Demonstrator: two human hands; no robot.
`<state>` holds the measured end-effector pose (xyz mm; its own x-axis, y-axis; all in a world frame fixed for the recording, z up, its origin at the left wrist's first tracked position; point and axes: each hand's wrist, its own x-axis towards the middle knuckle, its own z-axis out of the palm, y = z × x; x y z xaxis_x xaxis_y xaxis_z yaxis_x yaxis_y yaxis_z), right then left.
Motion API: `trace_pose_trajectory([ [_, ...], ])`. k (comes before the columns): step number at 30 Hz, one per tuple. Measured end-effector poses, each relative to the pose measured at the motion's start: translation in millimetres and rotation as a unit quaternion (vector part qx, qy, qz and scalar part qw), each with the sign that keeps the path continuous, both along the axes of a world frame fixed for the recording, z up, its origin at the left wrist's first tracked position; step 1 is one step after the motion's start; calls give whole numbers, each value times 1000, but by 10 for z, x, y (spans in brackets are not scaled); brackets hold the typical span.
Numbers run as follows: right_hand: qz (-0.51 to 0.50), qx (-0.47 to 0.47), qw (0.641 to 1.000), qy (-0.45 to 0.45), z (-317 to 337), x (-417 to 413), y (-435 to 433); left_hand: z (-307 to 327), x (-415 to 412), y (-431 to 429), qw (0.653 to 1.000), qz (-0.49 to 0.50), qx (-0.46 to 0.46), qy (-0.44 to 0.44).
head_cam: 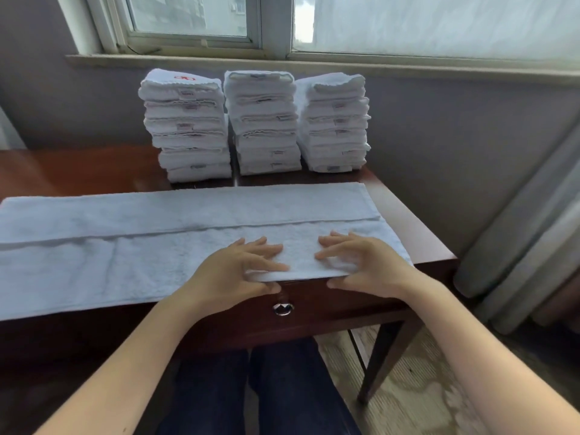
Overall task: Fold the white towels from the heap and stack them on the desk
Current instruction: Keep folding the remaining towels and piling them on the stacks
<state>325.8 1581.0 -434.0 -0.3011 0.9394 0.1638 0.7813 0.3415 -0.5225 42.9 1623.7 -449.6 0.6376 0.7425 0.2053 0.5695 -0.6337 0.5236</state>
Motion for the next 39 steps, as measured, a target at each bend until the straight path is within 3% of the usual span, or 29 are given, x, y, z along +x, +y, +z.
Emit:
trace_pose_trajectory([
  [3,-29,-28,996,77,169,183,-61,139,-33,26,997,42,-52,-46],
  [6,-107,54,988,94,323,313,14,364,-14,142,992,111,-51,-27],
  [11,-225,151,928,257,361,336,363,581,196,363,963,234,89,97],
  [14,-250,162,907,297,334,305,617,612,341,532,946,262,153,110],
  [18,-306,155,907,244,304,353,987,637,459,888,943,260,194,76],
  [22,-351,133,917,131,263,441,1343,600,568,1341,939,239,230,86],
  [27,-385,130,914,-26,50,490,1597,319,629,1707,966,184,156,97],
  [30,-382,115,916,-50,-15,494,1661,168,598,1799,975,187,114,42],
  [33,-358,202,900,-142,71,408,1601,117,592,1851,973,189,125,35],
  [35,-294,291,899,-142,109,222,1551,104,600,1854,973,188,129,30],
  [36,-252,269,921,-123,107,93,1534,99,603,1855,972,190,132,28],
  [38,-187,106,973,-87,35,-175,1524,91,608,1852,971,193,135,31],
  [39,-173,27,979,-104,-27,-252,1544,91,608,1847,971,193,134,32],
])
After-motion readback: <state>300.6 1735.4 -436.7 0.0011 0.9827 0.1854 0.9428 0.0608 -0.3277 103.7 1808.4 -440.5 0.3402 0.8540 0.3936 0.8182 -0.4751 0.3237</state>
